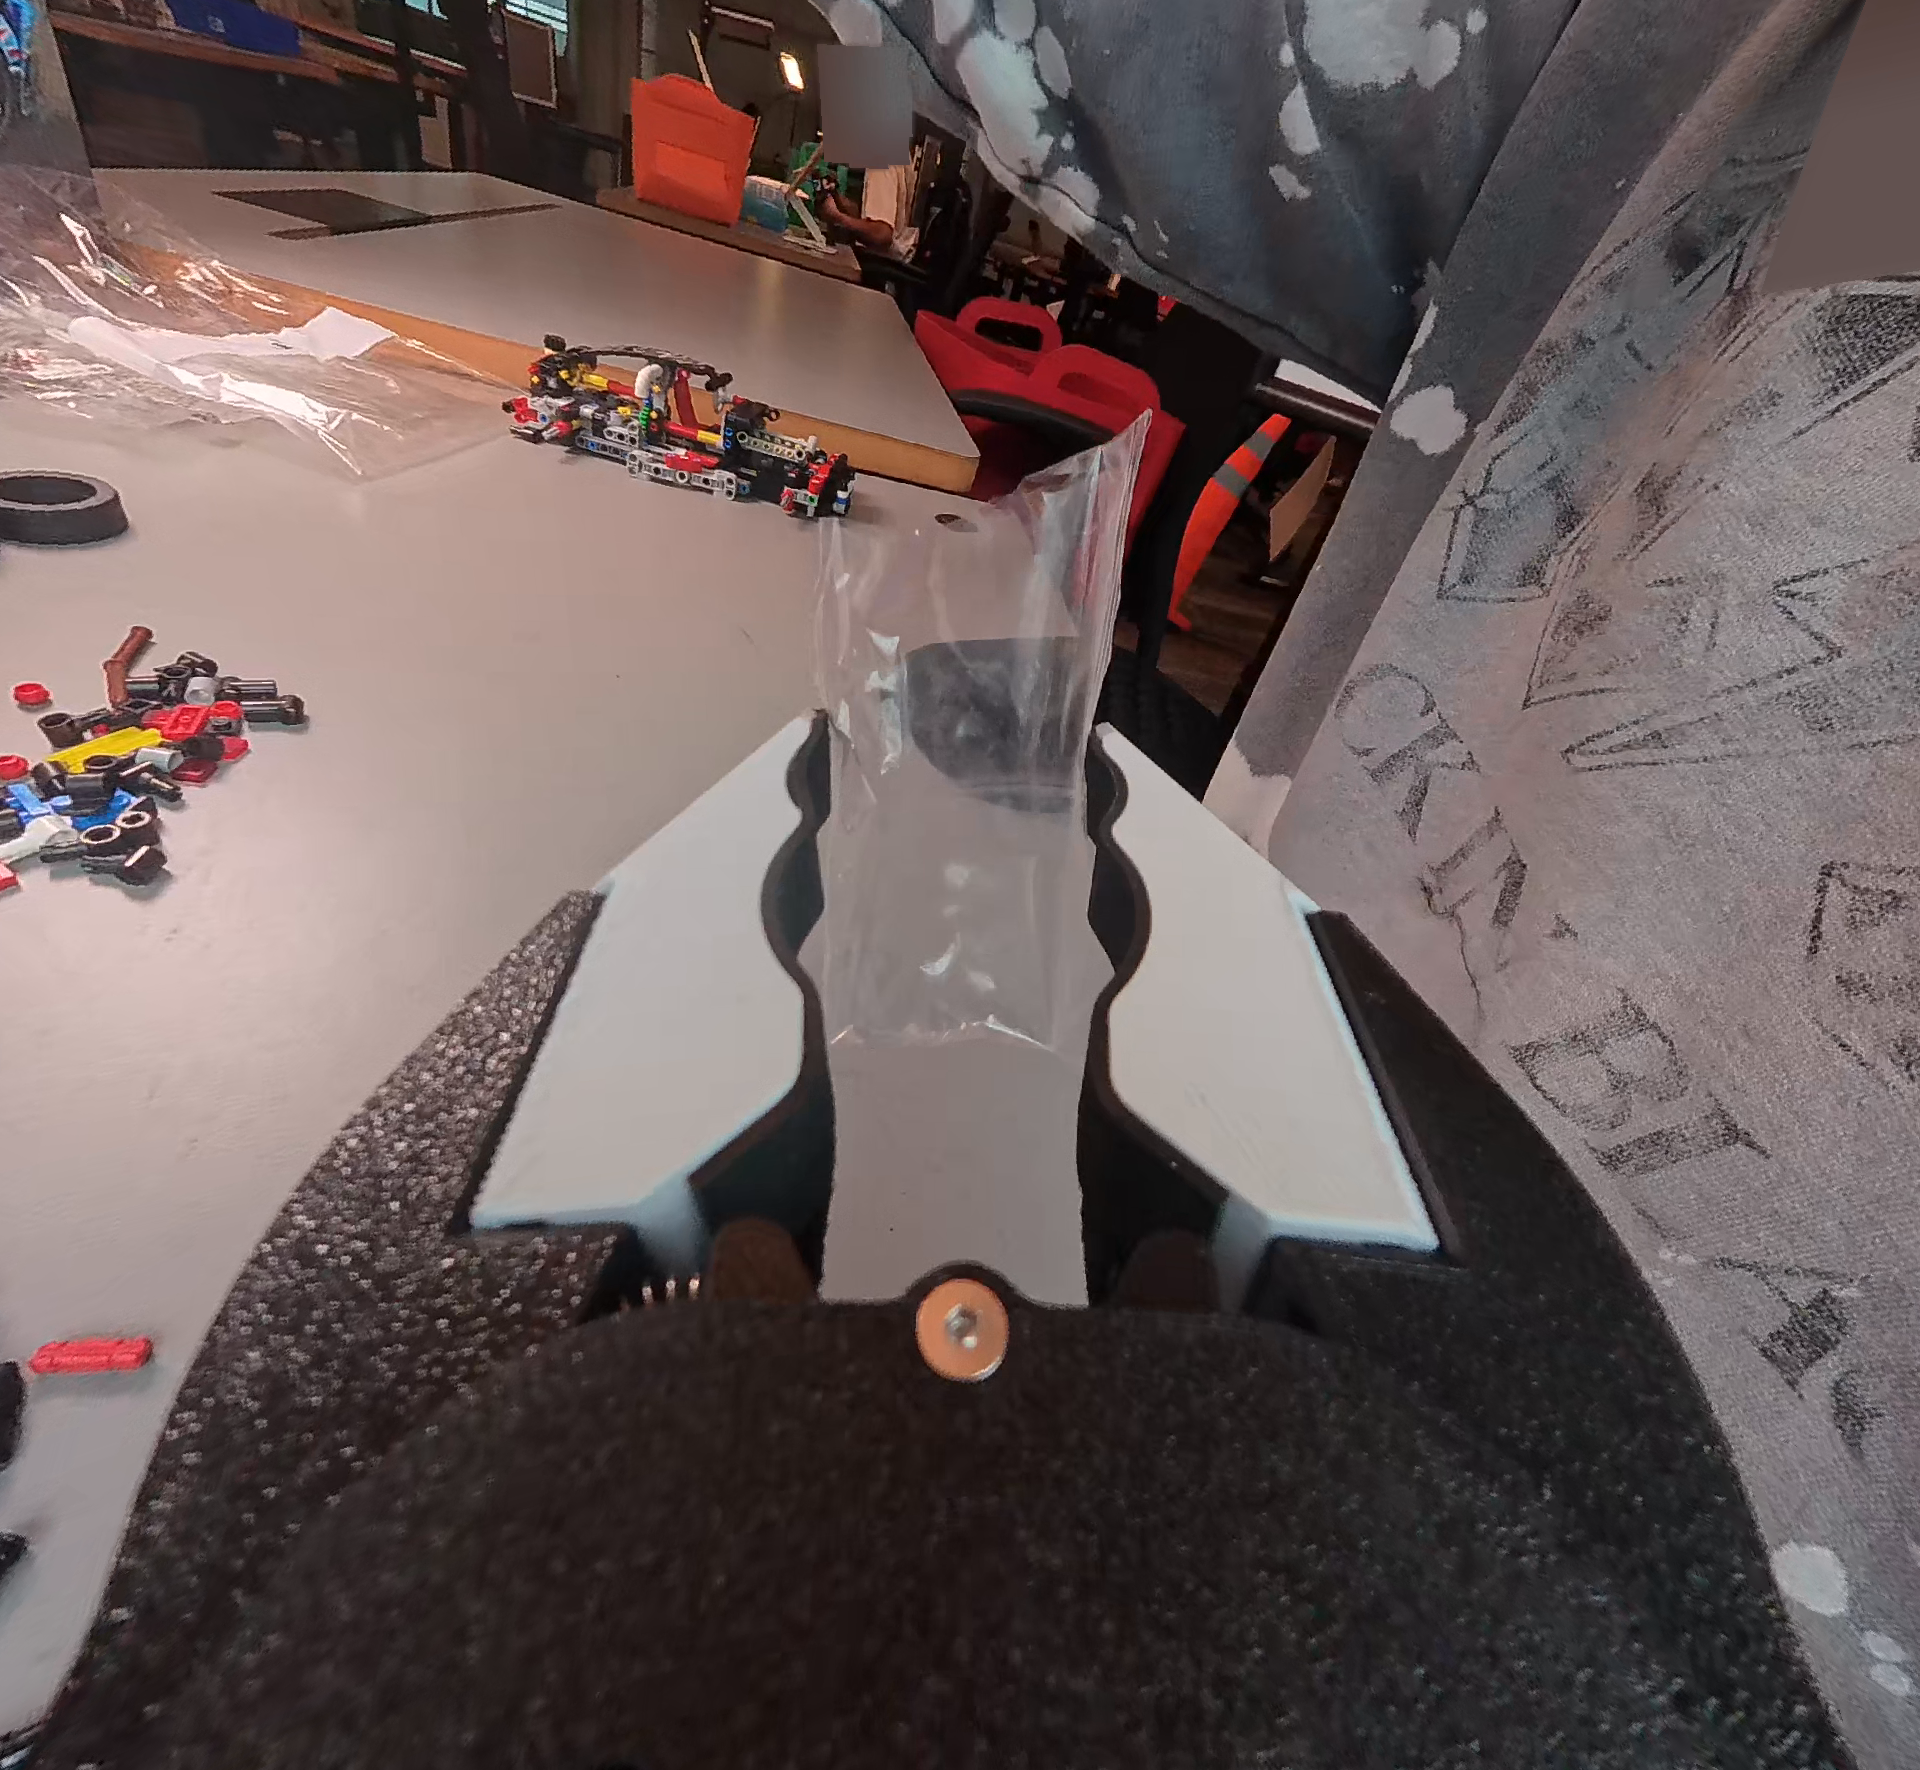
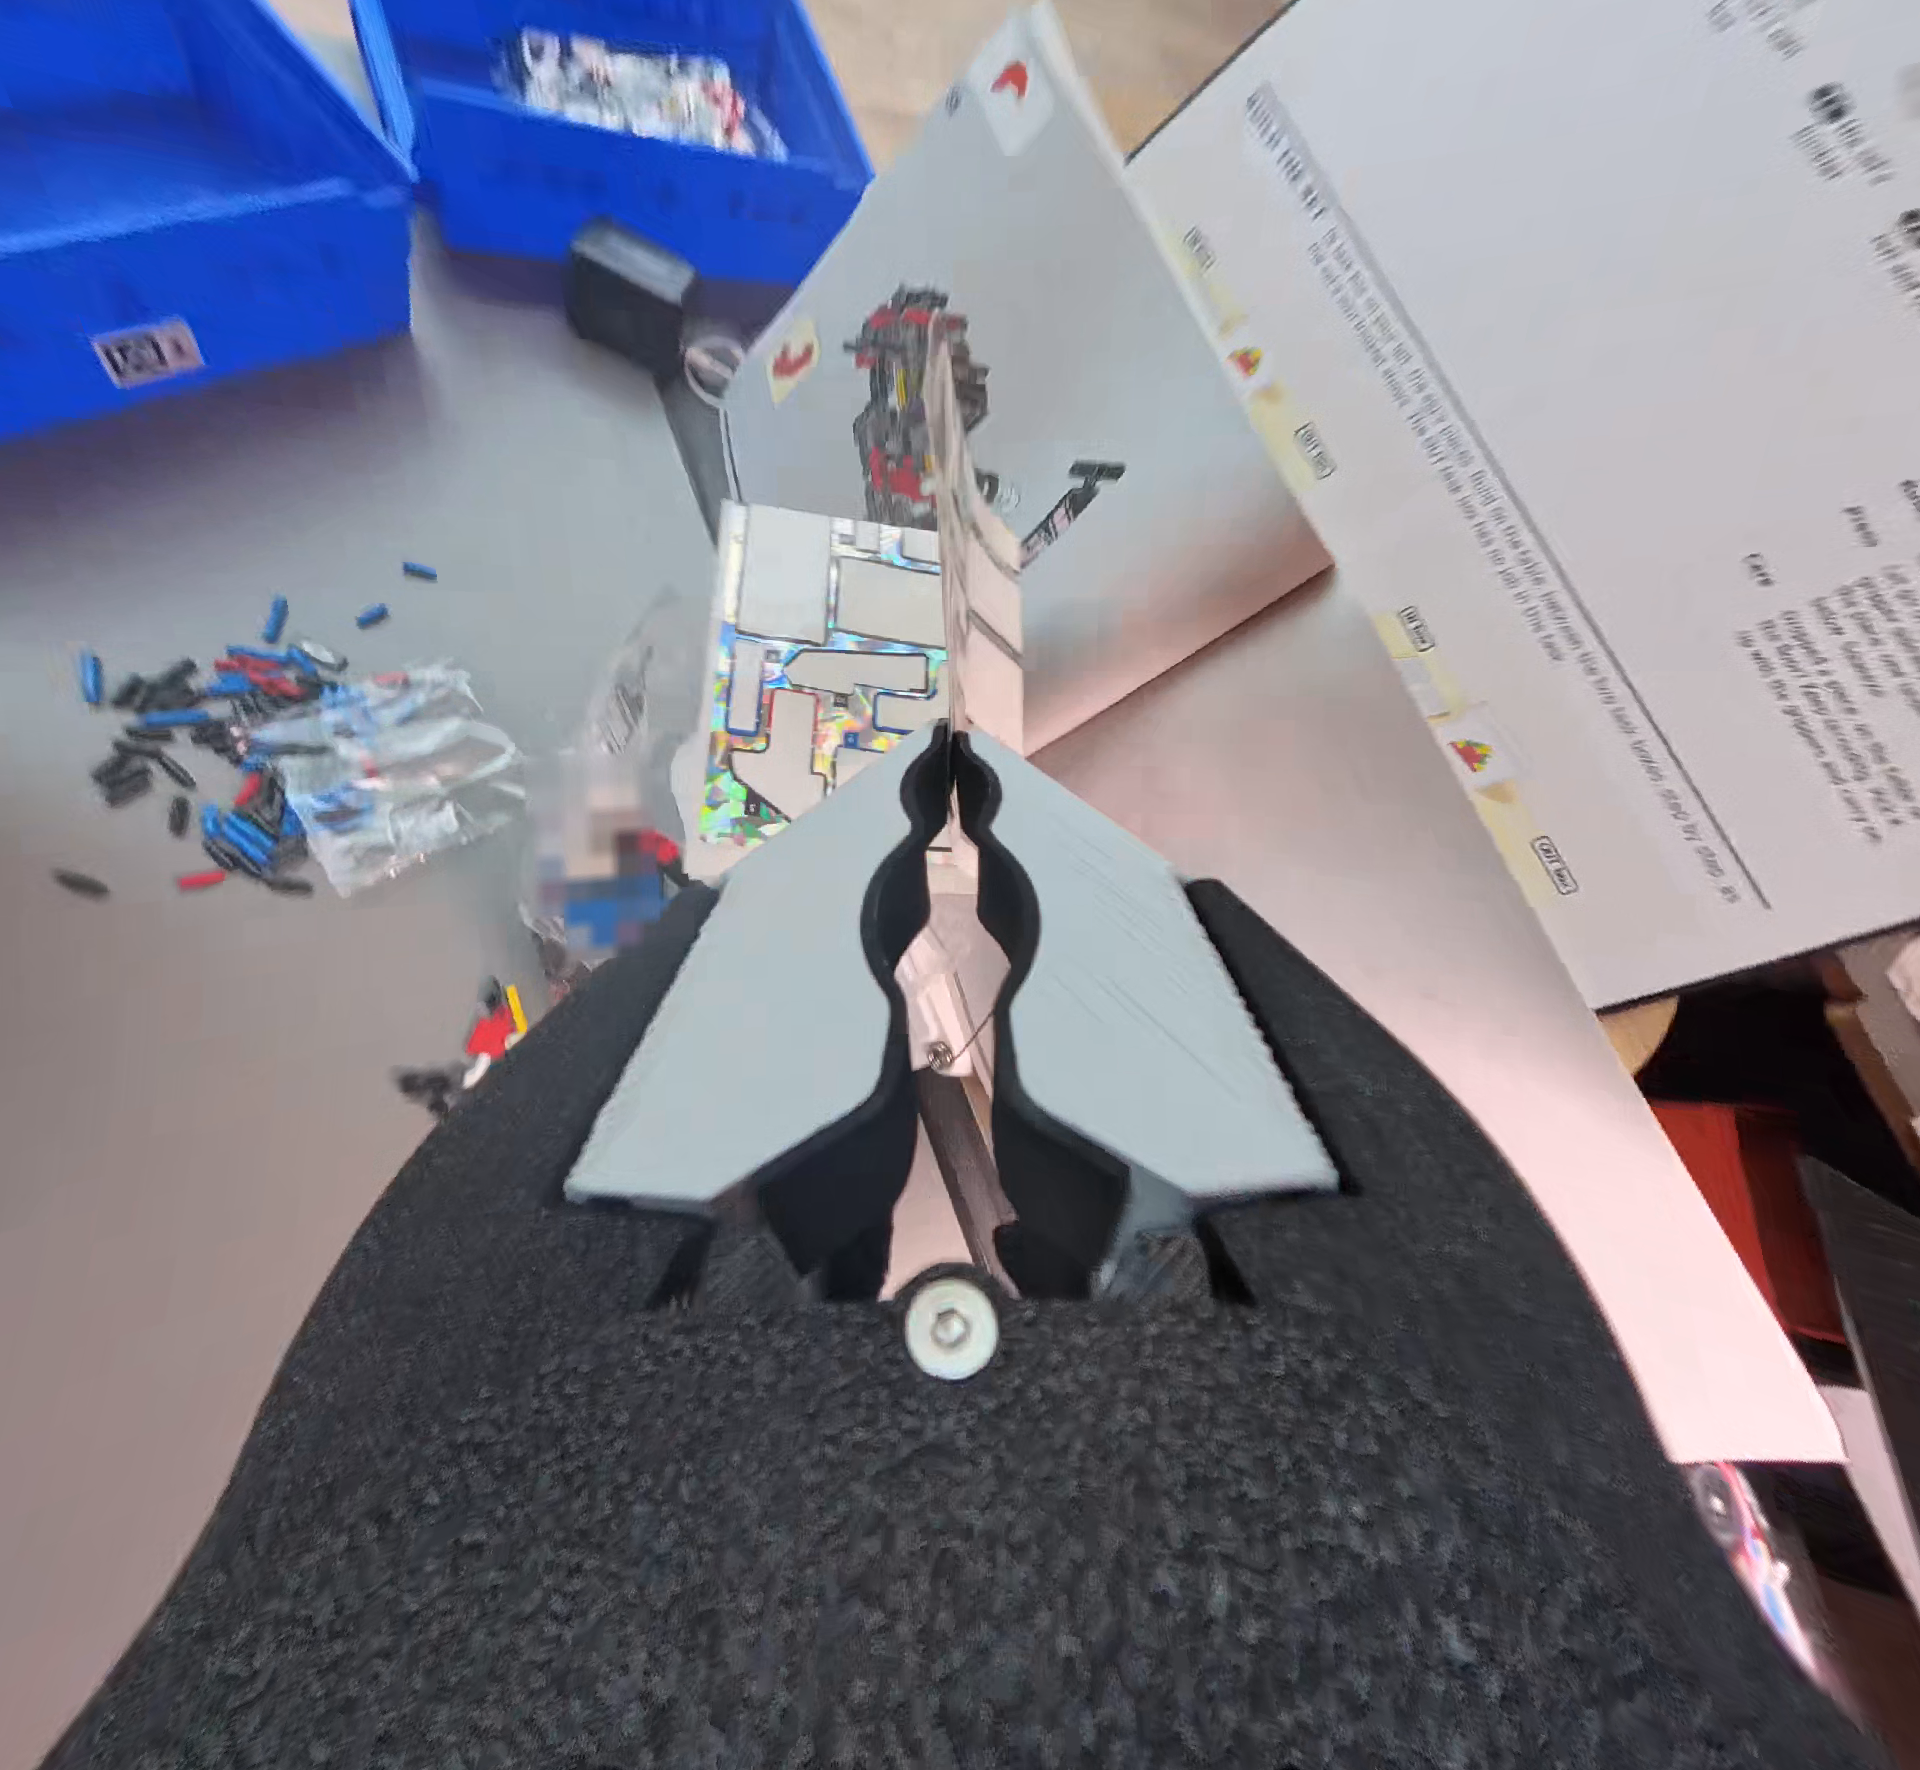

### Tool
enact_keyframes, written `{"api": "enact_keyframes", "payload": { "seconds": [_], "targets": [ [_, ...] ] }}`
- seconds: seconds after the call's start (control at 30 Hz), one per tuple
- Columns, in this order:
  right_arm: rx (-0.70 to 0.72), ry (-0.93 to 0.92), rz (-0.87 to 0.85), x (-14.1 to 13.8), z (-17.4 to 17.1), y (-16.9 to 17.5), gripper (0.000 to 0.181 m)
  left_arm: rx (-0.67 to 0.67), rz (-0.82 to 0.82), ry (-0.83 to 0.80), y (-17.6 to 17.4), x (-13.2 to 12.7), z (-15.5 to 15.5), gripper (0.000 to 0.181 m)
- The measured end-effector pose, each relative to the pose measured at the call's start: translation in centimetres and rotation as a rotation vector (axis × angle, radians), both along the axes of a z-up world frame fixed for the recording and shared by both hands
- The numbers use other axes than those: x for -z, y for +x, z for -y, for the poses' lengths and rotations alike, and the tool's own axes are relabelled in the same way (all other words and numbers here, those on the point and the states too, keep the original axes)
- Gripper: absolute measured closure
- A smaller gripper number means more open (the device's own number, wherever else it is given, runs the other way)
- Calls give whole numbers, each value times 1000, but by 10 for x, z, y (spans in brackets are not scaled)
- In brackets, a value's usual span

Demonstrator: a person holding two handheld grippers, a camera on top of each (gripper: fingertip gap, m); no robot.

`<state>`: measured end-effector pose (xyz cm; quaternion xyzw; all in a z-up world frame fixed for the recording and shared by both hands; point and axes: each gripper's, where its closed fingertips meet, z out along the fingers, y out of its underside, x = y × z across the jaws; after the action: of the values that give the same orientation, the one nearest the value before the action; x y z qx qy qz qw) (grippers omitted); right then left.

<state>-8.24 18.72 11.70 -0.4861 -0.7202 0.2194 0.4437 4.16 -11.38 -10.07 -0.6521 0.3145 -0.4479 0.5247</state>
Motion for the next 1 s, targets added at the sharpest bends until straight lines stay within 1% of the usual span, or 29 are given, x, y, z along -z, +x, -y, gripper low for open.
{"api": "enact_keyframes", "payload": {
  "seconds": [0.07, 0.1, 0.17, 0.23, 0.3, 0.37, 0.43, 0.47, 0.53, 0.63, 0.73, 0.8, 0.83, 0.87, 0.9, 0.93, 1.0],
  "targets": [
    [15, -22, -116, -18, 11, 14, 181, -5, -5, 4, 0, 0, 0, 135],
    [32, 3, -147, -21, 14, 25, 181, -8, -7, 7, -1, 0, 0, 135],
    [87, 86, -185, -19, 17, 52, 181, -12, -8, 10, -1, 0, 1, 135],
    [159, 177, -186, -6, 15, 87, 181, -13, -9, 11, -1, -1, 1, 135],
    [210, 224, -150, 21, 13, 124, 181, -11, -10, 11, 0, 0, 1, 135],
    [284, 246, -102, 58, 2, 158, 181, -5, -8, 6, 1, 0, 1, 135],
    [350, 249, -76, 96, -12, 182, 181, 4, -4, -1, 3, 1, 1, 135],
    [379, 217, -70, 116, -19, 188, 181, 7, 0, -2, 4, 0, 1, 135],
    [437, 188, -75, 150, -36, 194, 181, 12, 4, -6, 5, 1, 1, 135],
    [560, 277, -37, 192, -82, 196, 181, 9, 3, -9, 5, 1, 0, 135],
    [690, 333, -67, 213, -130, 187, 181, -5, 13, -7, 3, -1, -2, 135],
    [737, 366, -87, 221, -153, 179, 181, -13, 27, -11, 1, -2, -3, 135],
    [759, 388, -80, 225, -162, 176, 178, -17, 33, -13, 0, -3, -4, 135],
    [760, 385, -77, 230, -165, 172, 162, -21, 37, -13, -1, -3, -4, 135],
    [753, 359, -82, 233, -165, 168, 151, -25, 40, -12, -2, -4, -5, 135],
    [740, 336, -98, 233, -161, 164, 148, -28, 40, -9, -3, -4, -5, 135],
    [700, 299, -158, 225, -146, 159, 148, -32, 40, -5, -4, -4, -5, 135]
  ]
}}
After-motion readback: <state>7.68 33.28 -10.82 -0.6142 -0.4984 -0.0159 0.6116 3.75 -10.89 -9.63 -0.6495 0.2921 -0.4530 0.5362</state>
